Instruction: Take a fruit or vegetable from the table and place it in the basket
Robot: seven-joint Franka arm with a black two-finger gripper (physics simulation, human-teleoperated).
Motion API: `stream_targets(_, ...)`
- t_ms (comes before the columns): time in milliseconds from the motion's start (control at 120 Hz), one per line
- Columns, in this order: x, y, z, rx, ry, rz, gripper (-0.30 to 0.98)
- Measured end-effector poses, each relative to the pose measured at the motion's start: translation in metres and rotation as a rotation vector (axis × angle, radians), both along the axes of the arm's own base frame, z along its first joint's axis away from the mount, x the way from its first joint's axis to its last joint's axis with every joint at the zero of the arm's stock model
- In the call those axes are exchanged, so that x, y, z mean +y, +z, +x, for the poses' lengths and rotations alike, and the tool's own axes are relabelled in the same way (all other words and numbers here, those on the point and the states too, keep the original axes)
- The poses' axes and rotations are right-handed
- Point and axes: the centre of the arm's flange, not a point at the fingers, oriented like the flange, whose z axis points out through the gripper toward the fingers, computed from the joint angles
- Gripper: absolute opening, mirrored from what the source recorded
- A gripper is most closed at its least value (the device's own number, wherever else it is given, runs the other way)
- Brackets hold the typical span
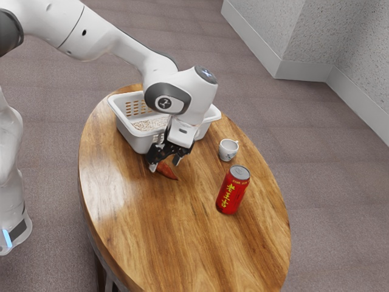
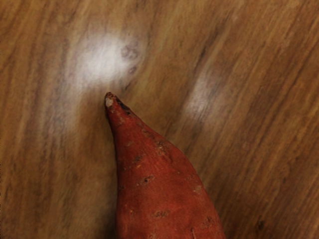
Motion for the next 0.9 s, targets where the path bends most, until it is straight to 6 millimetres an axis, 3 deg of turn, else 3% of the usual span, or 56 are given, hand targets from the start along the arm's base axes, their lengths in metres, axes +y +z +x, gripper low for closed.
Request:
stream_targets(142,0.000,-0.002,-0.001,0.001,0.005,0.001,0.39)
stream_targets(350,0.006,-0.003,-0.001,0.001,0.025,0.000,0.21)
stream_targets(583,0.006,-0.001,-0.001,-0.005,0.034,0.001,0.17)
stream_targets(775,-0.014,0.008,-0.002,-0.022,-0.003,0.002,0.16)
stream_targets(900,-0.039,0.019,-0.003,-0.045,-0.045,0.006,0.14)
